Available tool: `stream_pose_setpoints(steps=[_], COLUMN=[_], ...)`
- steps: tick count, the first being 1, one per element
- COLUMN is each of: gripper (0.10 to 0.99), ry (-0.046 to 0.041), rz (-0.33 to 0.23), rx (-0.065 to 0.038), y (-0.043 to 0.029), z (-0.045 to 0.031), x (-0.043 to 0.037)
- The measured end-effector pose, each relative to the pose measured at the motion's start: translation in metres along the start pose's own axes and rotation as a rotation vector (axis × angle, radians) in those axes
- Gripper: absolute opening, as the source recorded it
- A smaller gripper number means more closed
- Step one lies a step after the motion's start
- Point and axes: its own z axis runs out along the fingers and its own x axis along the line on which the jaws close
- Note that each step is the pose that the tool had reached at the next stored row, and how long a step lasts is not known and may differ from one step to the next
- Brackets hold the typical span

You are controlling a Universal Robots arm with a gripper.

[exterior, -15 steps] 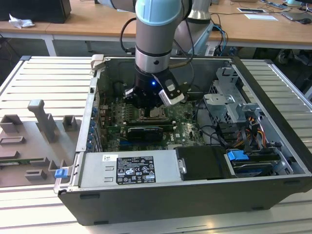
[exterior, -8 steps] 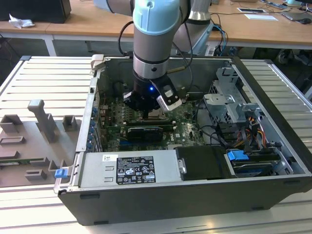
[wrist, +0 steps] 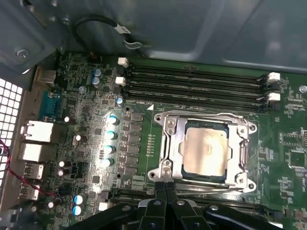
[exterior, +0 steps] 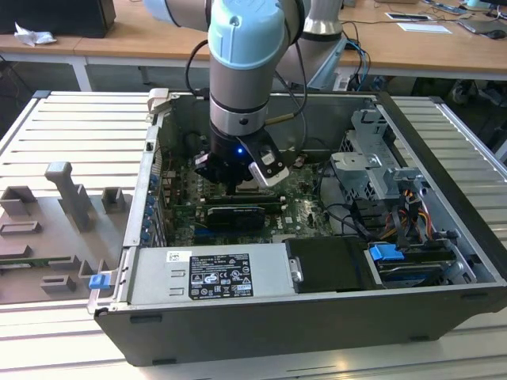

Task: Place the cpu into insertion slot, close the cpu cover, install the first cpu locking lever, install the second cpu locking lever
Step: 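Install the second cpu locking lever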

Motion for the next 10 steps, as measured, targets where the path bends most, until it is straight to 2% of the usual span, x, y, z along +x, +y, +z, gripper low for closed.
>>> stream_pose_setpoints(steps=[3, 7, 10], gripper=[0.106, 0.106, 0.106], ry=[0.0009, -0.0004, 0.0000], rz=[-0.009, -0.029, -0.040], rx=[-0.008, -0.049, -0.064], y=[-0.0006, -0.0015, -0.0023], z=[0.0038, 0.0104, 0.0155], x=[0.0008, 0.0047, 0.0065])
